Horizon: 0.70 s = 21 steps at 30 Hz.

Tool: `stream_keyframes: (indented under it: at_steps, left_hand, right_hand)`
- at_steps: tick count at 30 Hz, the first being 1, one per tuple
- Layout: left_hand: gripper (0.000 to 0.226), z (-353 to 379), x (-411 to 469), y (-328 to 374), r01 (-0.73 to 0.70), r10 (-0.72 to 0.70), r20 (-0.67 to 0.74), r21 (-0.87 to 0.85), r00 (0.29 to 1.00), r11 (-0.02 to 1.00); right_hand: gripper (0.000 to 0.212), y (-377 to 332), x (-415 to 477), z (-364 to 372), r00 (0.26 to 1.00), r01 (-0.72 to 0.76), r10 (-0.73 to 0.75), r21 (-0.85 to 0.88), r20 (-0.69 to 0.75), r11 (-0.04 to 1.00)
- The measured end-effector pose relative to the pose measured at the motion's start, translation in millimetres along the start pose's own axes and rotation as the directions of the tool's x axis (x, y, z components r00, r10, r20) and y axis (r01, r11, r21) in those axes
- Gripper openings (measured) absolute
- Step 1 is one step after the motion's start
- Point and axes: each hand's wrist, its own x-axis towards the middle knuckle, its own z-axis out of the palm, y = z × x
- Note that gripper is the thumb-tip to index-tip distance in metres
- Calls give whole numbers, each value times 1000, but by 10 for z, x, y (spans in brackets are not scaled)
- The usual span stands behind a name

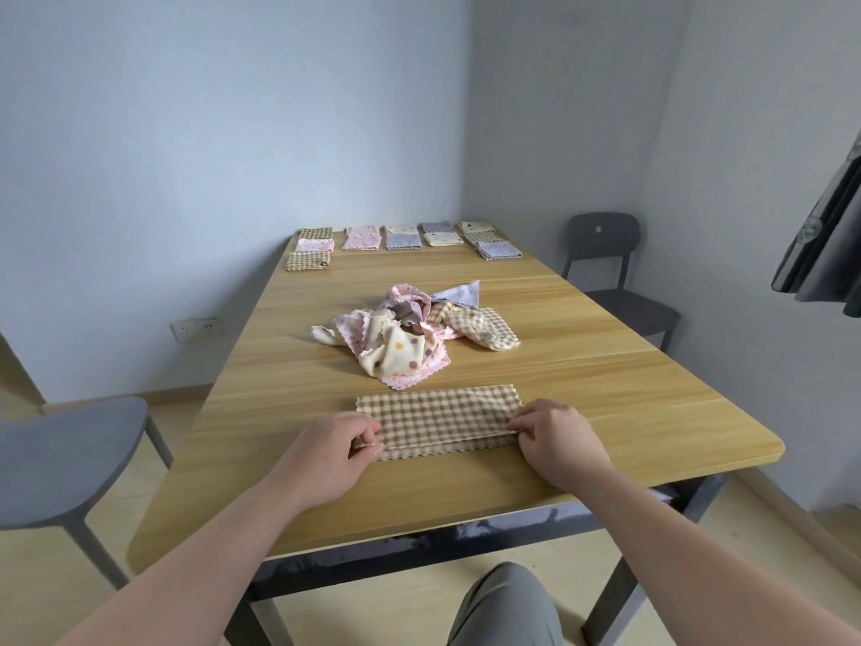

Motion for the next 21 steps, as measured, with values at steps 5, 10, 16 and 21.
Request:
stream_keyframes:
  at_steps: [5,10,16,21]
  left_hand:
    - [14,-42,-13,22,-17,17,20,-7,1000,1000]
    - [36,-102,-58,154,-24,47,-96,225,994,974]
    - [47,122,448,773,32,-5,-118,223,993,974]
    - [59,518,604,632,142,-197,188,273,962,952]
  right_hand:
    - [35,-8,19,-30,997,-5,8,-32,83,999]
    - [27,-43,-10,-42,995,37,-47,-119,-84,992]
    - [41,-557,334,184,981,167,-164,24,-99,986]
    - [52,-650,468,376,952,81,-78,1,295,997]
